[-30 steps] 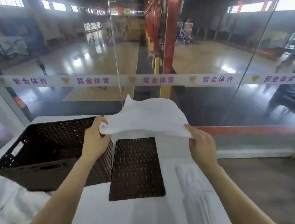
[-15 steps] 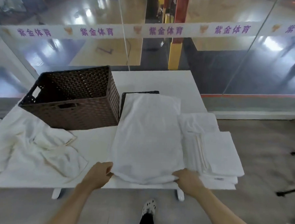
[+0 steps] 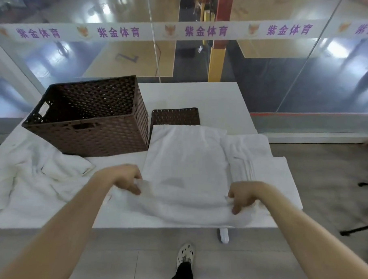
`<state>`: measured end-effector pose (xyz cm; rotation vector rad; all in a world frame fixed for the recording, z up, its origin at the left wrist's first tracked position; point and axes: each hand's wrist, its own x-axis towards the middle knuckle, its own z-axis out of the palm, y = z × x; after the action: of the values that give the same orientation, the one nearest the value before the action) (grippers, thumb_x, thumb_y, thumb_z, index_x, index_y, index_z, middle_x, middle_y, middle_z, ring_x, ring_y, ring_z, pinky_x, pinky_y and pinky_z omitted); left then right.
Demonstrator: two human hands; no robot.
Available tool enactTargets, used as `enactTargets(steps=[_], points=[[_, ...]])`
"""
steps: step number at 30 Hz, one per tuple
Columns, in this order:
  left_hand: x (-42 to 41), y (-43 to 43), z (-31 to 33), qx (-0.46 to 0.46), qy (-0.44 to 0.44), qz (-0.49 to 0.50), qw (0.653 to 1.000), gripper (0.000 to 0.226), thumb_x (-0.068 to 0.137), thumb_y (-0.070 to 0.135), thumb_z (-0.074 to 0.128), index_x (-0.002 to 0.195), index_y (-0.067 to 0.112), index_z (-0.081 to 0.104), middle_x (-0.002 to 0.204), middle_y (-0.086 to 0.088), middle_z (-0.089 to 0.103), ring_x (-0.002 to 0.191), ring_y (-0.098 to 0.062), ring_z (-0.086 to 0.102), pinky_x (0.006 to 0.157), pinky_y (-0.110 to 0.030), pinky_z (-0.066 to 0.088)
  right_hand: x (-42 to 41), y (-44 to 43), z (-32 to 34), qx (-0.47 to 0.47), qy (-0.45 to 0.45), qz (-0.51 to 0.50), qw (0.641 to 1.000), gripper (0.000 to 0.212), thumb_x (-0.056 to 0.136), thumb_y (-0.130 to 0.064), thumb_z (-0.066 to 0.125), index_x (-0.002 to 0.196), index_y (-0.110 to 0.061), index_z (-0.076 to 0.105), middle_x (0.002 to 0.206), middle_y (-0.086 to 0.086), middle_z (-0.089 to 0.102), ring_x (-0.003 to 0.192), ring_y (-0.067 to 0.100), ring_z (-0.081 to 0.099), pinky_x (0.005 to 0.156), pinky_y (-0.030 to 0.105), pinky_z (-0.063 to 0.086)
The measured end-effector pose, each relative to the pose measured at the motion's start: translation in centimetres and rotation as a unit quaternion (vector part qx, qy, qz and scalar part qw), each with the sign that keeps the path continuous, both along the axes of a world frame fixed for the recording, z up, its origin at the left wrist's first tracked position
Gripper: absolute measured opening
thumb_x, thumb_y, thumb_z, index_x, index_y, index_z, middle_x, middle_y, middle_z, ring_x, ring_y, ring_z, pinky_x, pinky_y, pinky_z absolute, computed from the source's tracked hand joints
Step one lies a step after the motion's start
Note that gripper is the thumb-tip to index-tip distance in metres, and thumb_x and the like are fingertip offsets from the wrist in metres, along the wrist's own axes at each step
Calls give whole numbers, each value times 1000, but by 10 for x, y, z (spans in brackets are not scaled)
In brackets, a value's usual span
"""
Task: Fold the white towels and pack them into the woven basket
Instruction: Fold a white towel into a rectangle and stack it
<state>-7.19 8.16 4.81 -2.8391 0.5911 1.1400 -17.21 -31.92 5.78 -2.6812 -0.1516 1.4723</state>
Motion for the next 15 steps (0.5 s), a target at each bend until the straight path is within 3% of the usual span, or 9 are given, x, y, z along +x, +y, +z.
enactTargets(steps=[3, 4, 5, 7, 8, 11, 15], points=[[72, -28, 55, -59, -129, 5, 990, 7, 86, 37, 80, 83, 33, 75, 88, 10, 76, 86, -19, 72, 76, -33, 58, 76, -18, 50, -29, -119, -11, 992, 29, 91, -27, 79, 73, -19, 58, 74, -2, 58, 64, 15, 55, 52, 24, 43], [97, -37, 71, -93, -192, 22, 977, 3, 90, 31, 75, 90, 33, 74, 94, 7, 77, 89, -21, 71, 79, -36, 59, 104, -27, 62, -30, -198, -35, 979, 16, 92, -25, 75, 83, -14, 67, 82, 2, 66, 73, 20, 63, 59, 25, 50], [121, -46, 84, -127, -247, 50, 959, 14, 92, 25, 73, 104, 34, 73, 106, 5, 77, 95, -23, 70, 85, -41, 60, 132, -36, 70, -31, -280, -70, 957, 12, 93, -23, 70, 99, -13, 74, 98, 5, 72, 89, 27, 68, 72, 28, 57], [161, -59, 95, -185, -313, 101, 926, 45, 93, 22, 77, 136, 30, 63, 125, -1, 71, 109, -29, 69, 96, -48, 58, 174, -52, 76, -41, -396, -146, 905, 39, 92, -18, 66, 131, -19, 67, 126, 8, 71, 116, 35, 66, 94, 39, 57], [175, -63, 93, -198, -338, 108, 913, 53, 94, 20, 77, 142, 28, 58, 132, -3, 69, 115, -31, 68, 99, -50, 57, 185, -57, 72, -48, -421, -176, 889, 47, 91, -16, 66, 138, -18, 61, 130, 10, 69, 119, 36, 65, 96, 43, 58], [188, -66, 58, -237, -357, 111, 897, 40, 96, 15, 71, 135, 23, 63, 121, -3, 72, 110, -30, 68, 95, -47, 57, 186, -52, 32, -44, -421, -209, 881, 47, 92, -17, 66, 138, -16, 59, 130, 10, 67, 117, 35, 65, 92, 43, 57], [156, -53, -40, -214, -261, 173, 925, 16, 96, 30, 72, 112, 28, 68, 101, 1, 77, 100, -29, 71, 87, -43, 59, 137, -24, -69, -13, -335, -191, 923, 35, 99, -29, 63, 134, -20, 65, 136, 3, 64, 125, 27, 63, 98, 35, 50]])
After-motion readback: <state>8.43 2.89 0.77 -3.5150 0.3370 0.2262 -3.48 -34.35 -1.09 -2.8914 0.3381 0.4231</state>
